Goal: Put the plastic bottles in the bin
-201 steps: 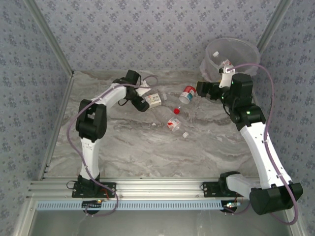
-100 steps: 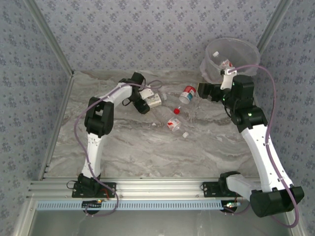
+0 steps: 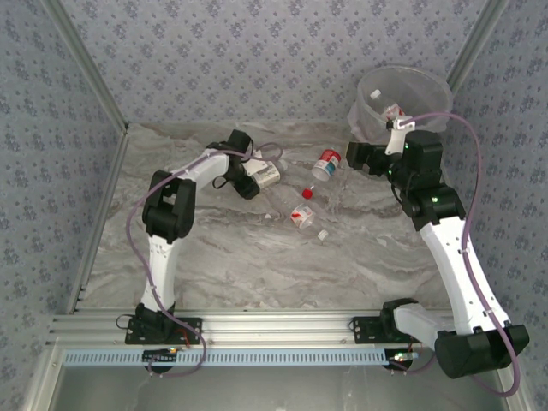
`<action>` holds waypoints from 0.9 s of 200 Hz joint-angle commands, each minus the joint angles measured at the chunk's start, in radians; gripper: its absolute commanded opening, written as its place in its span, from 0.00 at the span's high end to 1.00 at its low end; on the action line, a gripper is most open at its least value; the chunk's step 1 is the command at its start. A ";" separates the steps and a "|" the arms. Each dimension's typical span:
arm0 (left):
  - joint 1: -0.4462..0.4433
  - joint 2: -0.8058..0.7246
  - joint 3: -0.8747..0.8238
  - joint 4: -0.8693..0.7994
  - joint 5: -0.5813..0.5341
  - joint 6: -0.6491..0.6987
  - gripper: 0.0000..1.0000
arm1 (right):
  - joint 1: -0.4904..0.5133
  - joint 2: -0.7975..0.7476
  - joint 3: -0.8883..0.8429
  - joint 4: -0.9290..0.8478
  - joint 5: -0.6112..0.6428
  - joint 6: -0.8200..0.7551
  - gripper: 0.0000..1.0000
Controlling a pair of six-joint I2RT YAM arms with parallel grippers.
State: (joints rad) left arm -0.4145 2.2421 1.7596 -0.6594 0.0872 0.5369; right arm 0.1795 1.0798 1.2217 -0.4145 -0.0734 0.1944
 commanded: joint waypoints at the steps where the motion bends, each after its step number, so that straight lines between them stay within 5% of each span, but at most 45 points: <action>1: 0.008 -0.052 -0.045 -0.025 -0.024 -0.022 0.55 | 0.007 -0.010 -0.010 0.016 0.038 0.019 0.00; 74: 0.016 -0.192 -0.165 0.099 -0.012 -0.115 1.00 | 0.007 0.003 -0.045 0.044 0.115 0.119 0.00; 180: 0.015 -0.461 -0.458 0.367 -0.024 -0.392 1.00 | 0.042 0.086 -0.182 0.116 0.155 0.376 0.00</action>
State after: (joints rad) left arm -0.4042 1.8515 1.3521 -0.3916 0.0605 0.2550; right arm 0.2031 1.1618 1.0714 -0.3214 0.0463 0.5072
